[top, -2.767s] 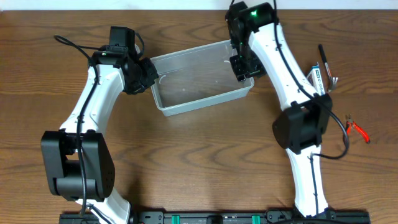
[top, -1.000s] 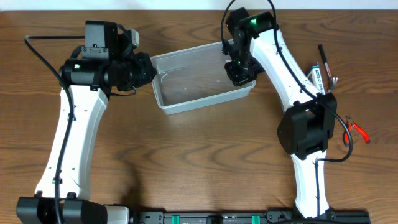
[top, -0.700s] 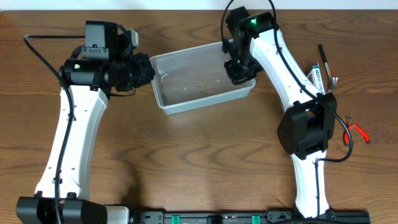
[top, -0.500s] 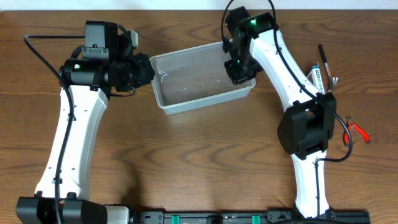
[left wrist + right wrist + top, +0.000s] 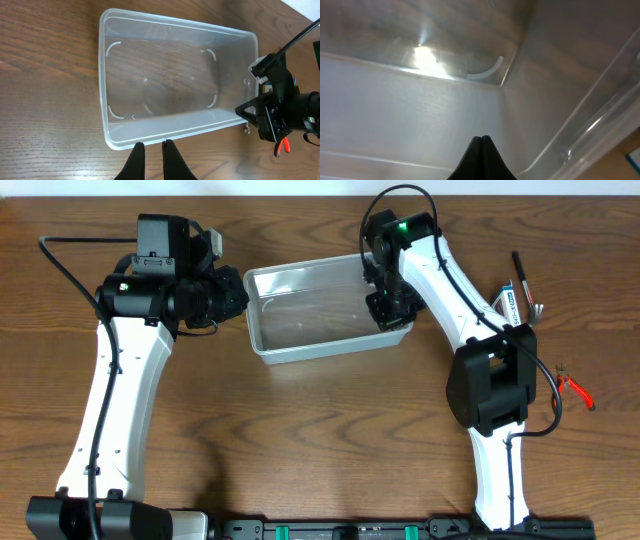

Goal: Pack container
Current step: 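Release container and lift right gripper away toward the tools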

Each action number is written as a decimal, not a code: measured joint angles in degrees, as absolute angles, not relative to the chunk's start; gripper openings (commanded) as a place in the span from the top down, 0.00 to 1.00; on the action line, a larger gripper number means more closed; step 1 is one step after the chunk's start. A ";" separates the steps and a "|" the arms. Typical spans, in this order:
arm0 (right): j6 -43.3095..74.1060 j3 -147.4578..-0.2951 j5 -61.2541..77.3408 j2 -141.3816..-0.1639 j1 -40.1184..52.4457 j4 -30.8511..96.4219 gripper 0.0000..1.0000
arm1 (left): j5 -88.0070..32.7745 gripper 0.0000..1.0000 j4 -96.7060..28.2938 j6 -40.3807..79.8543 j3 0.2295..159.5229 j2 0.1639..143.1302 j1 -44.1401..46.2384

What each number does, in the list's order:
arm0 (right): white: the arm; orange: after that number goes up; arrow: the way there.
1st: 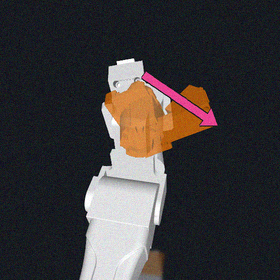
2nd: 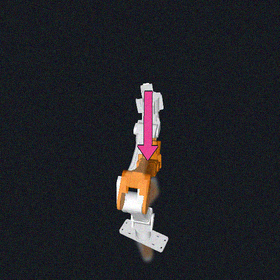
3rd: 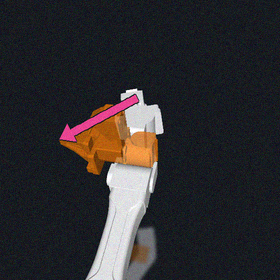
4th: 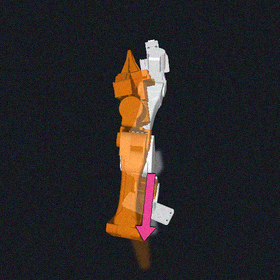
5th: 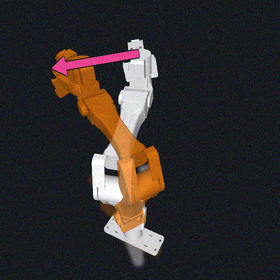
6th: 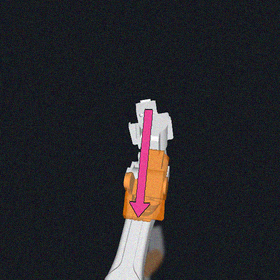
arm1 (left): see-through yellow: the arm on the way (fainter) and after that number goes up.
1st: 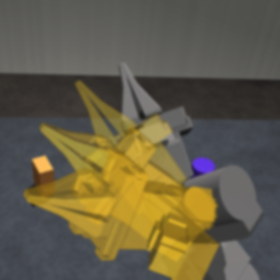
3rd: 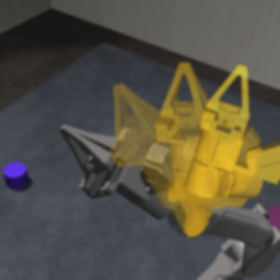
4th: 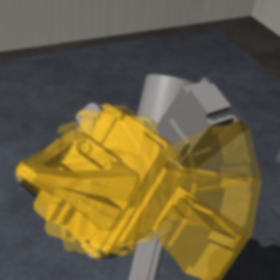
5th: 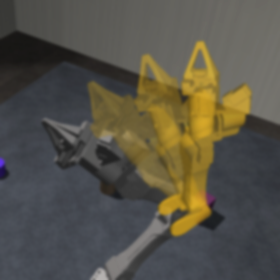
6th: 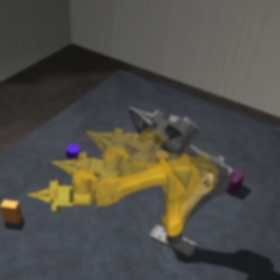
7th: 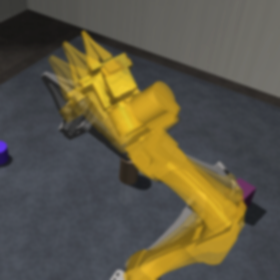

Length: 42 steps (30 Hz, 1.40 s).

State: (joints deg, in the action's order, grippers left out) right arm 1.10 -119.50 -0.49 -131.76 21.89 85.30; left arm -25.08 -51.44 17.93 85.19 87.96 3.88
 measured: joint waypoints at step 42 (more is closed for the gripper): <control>1.48 -129.78 -3.73 -113.23 19.57 84.31 0.46 | -12.60 0.94 -49.47 15.88 84.73 111.02 3.88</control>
